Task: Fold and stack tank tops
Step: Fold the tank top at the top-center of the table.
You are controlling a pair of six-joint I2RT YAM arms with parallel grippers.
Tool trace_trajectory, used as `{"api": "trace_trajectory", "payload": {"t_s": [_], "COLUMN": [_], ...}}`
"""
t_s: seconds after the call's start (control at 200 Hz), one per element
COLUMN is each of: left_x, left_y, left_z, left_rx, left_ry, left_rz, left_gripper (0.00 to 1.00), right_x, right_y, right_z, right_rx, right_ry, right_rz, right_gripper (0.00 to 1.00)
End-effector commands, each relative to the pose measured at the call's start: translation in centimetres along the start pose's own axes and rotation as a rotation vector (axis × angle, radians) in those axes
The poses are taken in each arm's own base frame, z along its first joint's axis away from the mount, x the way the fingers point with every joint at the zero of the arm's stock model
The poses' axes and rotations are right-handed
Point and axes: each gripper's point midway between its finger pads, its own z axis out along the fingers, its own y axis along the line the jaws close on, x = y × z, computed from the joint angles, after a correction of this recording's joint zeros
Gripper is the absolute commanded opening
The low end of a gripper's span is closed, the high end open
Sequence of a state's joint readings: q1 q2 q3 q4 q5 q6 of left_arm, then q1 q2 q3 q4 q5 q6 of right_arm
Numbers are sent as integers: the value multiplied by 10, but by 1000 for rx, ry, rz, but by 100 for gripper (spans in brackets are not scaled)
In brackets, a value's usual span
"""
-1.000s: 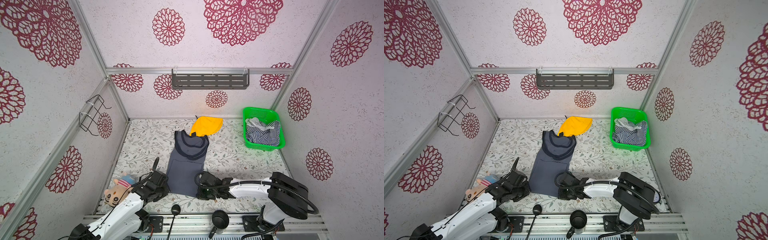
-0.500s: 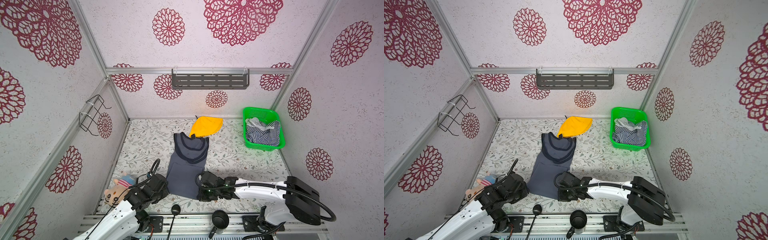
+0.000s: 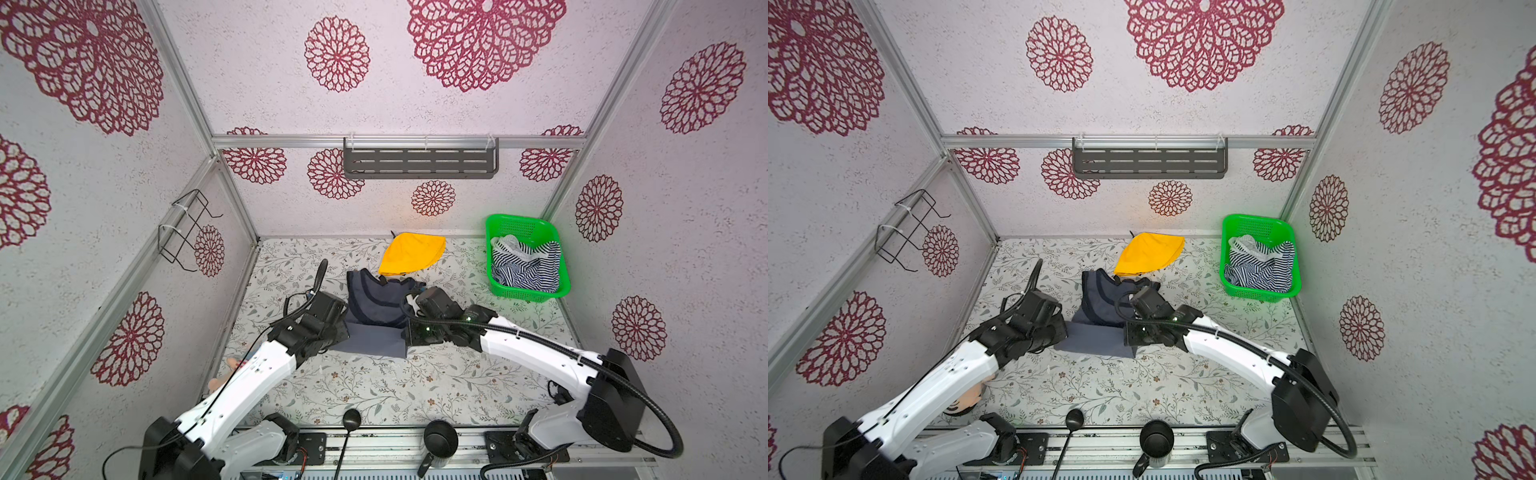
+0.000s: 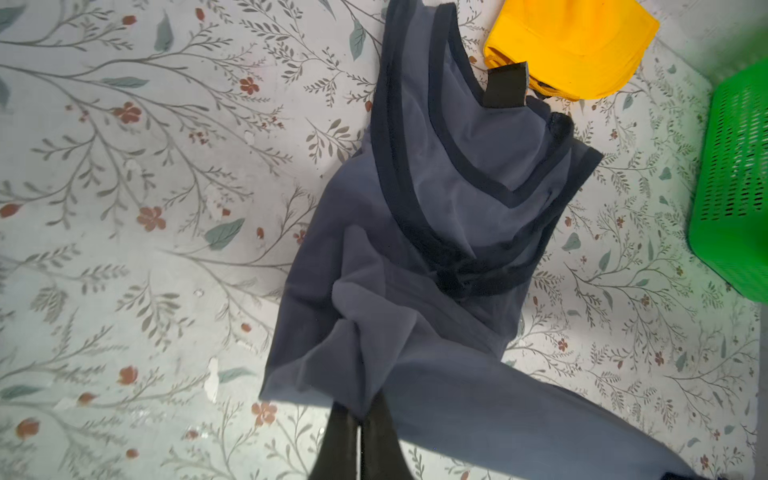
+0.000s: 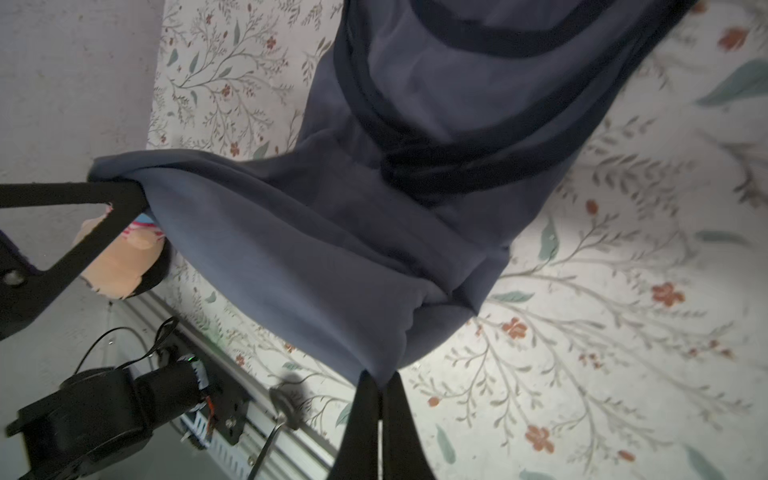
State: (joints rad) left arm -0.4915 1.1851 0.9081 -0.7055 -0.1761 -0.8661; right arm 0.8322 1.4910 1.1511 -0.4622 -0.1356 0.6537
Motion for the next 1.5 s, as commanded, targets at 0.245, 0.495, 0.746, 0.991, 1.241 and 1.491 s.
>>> {"api": "trace_trajectory", "payload": {"t_s": [0.245,0.495,0.746,0.991,1.241,1.491], "left_x": [-130,-156,-172,-190,-221,-155], "left_y": [-62,-86,-96,-93,-73,-36], "left_z": [58,112,170,198,149,188], "left_rx": [115,136,168,152,117,126], "left_ry": [-115,-64,-24,-28,-138,43], "left_rz": [117,127,101,73,82,33], "left_gripper": [0,0,0,0,98,97], "right_x": [-82,-121,-141,-165,-168,-125], "right_y": [-53,-90,-120,-145,-156,-149], "right_z": [18,36,53,71,39,68], "right_rx": [71,95,96,111,226,107], "right_ry": [-41,-46,-37,-49,-112,-92], "right_rz": [-43,21,82,91,80,238], "right_gripper": [0,0,0,3,69,85]}}
